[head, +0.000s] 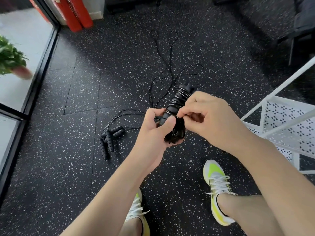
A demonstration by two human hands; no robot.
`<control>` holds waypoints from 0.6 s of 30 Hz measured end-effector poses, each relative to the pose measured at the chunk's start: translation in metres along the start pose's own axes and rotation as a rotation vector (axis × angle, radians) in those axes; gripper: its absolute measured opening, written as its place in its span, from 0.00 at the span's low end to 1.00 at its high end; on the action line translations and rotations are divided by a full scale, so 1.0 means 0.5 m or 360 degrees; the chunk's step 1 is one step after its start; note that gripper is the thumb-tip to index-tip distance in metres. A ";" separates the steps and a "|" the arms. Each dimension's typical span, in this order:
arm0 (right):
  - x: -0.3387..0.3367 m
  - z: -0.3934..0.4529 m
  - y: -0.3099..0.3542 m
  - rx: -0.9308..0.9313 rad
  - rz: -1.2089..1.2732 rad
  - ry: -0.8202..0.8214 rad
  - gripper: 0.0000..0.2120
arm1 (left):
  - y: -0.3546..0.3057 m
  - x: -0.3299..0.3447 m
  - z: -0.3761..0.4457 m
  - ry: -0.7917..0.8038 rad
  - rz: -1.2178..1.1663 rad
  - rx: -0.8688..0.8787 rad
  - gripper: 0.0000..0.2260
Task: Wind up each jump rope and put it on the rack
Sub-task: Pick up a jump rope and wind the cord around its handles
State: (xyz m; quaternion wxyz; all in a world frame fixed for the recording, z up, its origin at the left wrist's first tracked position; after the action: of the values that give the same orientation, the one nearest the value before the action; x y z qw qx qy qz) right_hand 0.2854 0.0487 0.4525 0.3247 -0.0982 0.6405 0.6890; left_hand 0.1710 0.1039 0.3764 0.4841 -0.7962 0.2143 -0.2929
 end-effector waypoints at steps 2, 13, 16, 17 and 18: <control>-0.001 0.000 -0.006 0.0012 -0.0011 0.0012 0.09 | -0.001 -0.005 0.002 -0.0023 0.0094 0.0017 0.08; 0.004 -0.004 -0.050 0.0395 -0.0030 0.0024 0.11 | 0.008 -0.012 0.006 -0.0037 0.0524 0.0104 0.09; 0.016 -0.004 -0.054 0.0478 -0.0125 0.0091 0.08 | 0.012 -0.010 0.006 -0.0060 0.0527 0.0124 0.08; 0.022 -0.003 -0.054 0.0486 -0.0170 0.0119 0.08 | 0.015 -0.010 0.007 -0.0079 0.0546 0.0133 0.08; 0.025 -0.002 -0.052 0.0478 -0.0206 0.0130 0.08 | 0.017 -0.011 0.008 -0.0088 0.0553 0.0135 0.08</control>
State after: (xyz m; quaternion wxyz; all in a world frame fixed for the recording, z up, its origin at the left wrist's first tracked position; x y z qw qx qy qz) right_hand 0.2903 0.0508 0.4241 0.3531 -0.1174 0.7411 0.5588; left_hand 0.1694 0.1061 0.3660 0.5663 -0.7338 0.3227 -0.1916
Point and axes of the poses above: each hand's wrist, its own z-axis towards the middle knuckle, its own x-axis out of the palm, y = z × x, the point moved 10 cm from there along z, towards the middle knuckle, and after that the axes turned 7 degrees about z, right-handed, at the moved point
